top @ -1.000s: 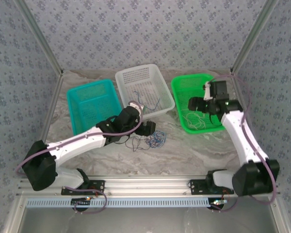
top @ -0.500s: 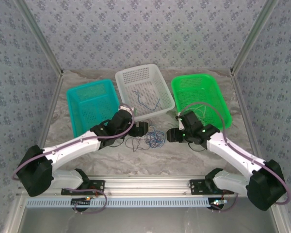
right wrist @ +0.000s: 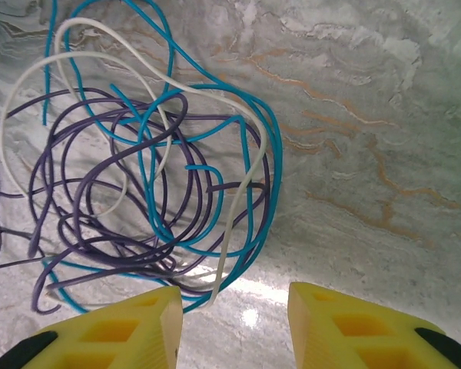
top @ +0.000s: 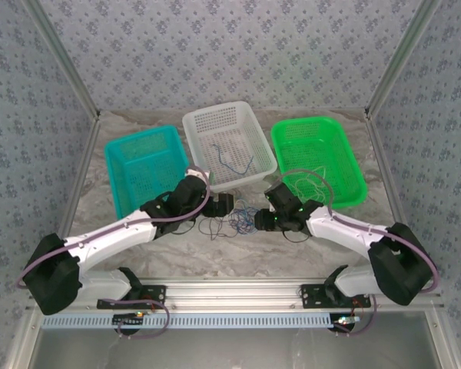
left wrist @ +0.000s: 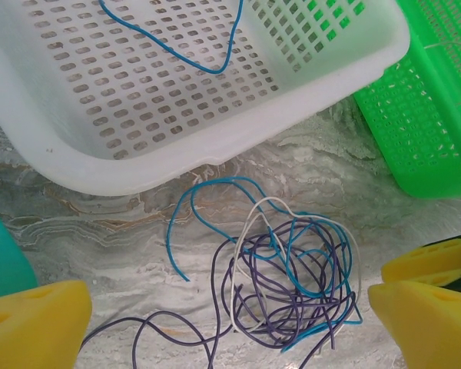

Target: Untangle the cables

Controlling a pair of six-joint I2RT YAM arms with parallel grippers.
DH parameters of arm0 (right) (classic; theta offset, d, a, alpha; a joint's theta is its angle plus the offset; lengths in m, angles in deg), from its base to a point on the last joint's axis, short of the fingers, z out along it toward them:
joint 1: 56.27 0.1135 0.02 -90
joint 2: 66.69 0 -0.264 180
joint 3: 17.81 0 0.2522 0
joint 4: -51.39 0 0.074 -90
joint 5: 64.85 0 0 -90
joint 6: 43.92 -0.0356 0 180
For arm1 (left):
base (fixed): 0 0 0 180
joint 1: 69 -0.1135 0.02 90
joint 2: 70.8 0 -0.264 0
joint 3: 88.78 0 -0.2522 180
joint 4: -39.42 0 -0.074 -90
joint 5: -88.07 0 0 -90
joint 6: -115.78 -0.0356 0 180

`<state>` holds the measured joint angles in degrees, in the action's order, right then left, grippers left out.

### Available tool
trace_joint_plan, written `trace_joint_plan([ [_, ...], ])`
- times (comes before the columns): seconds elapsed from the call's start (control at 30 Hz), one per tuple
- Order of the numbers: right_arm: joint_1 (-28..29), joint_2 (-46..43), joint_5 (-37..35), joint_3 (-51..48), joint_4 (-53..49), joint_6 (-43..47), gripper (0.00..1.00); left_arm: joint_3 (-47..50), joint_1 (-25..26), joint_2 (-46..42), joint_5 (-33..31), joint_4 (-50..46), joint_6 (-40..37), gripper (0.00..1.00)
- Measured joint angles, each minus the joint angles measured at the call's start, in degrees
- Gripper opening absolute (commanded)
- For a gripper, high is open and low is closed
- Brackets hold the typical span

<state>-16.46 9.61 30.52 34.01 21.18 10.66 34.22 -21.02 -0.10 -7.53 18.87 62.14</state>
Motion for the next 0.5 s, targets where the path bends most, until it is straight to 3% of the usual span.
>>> trace_joint_plan([
  [0.3, 0.46, 3.45, -0.59, 0.0, 4.02, -1.25, 0.37, 0.33, 0.0, -0.17, 0.0, 0.5, 0.22, 1.0],
  [0.5, 0.48, 5.51, -1.33, 0.0, 4.92, -1.68, 0.17, 0.35, 0.0, -0.17, 0.0, 0.52, 0.22, 0.99],
])
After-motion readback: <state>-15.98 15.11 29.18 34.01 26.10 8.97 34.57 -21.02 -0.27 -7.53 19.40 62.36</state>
